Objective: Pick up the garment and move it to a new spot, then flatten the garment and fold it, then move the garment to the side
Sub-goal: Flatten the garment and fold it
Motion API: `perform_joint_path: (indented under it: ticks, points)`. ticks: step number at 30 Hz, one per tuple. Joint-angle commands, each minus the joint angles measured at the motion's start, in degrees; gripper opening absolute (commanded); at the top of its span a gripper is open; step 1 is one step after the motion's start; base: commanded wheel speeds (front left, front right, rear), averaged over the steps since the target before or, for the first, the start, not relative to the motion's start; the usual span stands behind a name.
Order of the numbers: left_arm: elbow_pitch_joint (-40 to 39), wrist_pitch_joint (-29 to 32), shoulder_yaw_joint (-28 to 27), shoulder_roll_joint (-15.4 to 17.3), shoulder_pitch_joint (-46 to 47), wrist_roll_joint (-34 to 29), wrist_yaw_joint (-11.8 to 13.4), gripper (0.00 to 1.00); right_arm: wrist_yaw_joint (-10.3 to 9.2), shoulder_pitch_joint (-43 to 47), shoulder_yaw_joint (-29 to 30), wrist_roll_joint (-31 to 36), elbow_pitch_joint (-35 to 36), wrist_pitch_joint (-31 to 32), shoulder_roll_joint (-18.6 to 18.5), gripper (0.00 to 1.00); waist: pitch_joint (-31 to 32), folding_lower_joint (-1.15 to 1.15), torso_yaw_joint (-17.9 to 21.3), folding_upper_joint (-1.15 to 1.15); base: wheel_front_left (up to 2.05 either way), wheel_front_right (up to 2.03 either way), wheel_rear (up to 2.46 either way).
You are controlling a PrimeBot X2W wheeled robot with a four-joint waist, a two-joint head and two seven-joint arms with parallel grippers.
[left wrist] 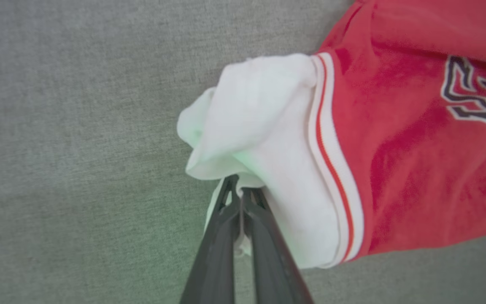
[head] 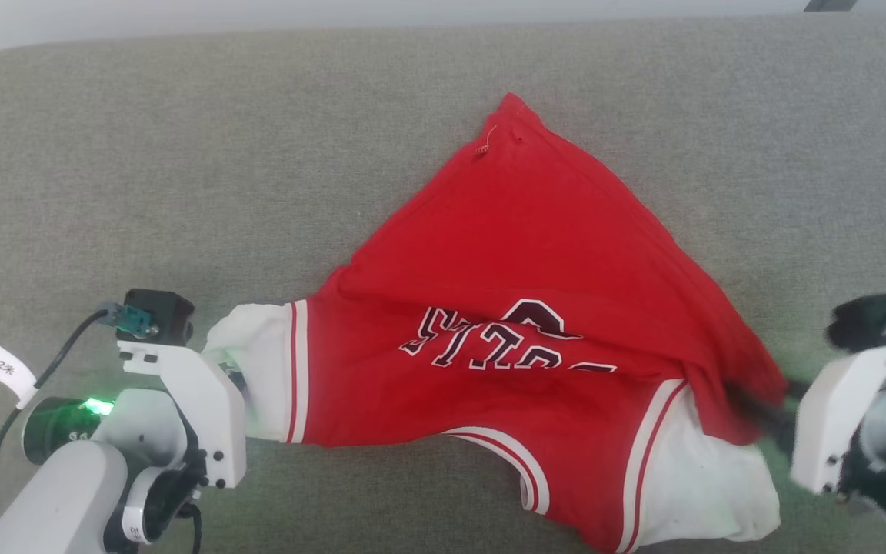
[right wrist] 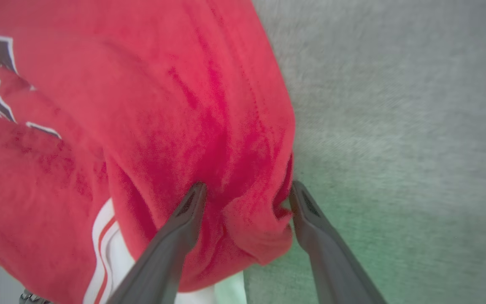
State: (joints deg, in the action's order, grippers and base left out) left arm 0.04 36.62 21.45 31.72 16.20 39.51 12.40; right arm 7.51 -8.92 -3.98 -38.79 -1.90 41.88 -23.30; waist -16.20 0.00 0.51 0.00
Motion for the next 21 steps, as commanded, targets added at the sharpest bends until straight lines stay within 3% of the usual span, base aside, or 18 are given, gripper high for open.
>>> perform_joint_path:
  ticks: [1, 10, 15, 21]
  points:
    - [-0.1, -0.38, -0.06, -0.21, -0.73, 0.38, 0.08, 0.0, -0.03, -0.8, 0.38, 0.41, 0.74, 0.11, -0.06, 1.0, 0.15, 0.0, -0.15, 0.0, 0.0, 0.0, 0.0]
    - [-0.87, -1.24, 0.91, -1.16, -0.6, 0.35, -0.17, 0.0, -0.01, -6.79, 1.31, 3.69, 7.84, -0.82, -0.53, 1.0, -0.08, 0.0, -2.75, 0.0, 0.0, 0.0, 0.0]
    - [-0.82, -2.15, 1.77, -2.56, 0.72, -0.09, -0.64, 0.0, -0.01, -15.94, -1.38, 5.29, 3.54, -2.28, -0.29, 1.0, -1.24, 0.0, -5.49, 0.0, 0.0, 0.0, 0.0]
    - [0.35, -3.11, 3.27, -4.68, 2.76, -0.27, -1.76, 0.0, -0.01, -29.1, -7.45, 6.14, -6.92, -3.69, -0.18, 1.0, -3.51, 0.0, -9.96, 0.0, 0.0, 0.0, 0.0]
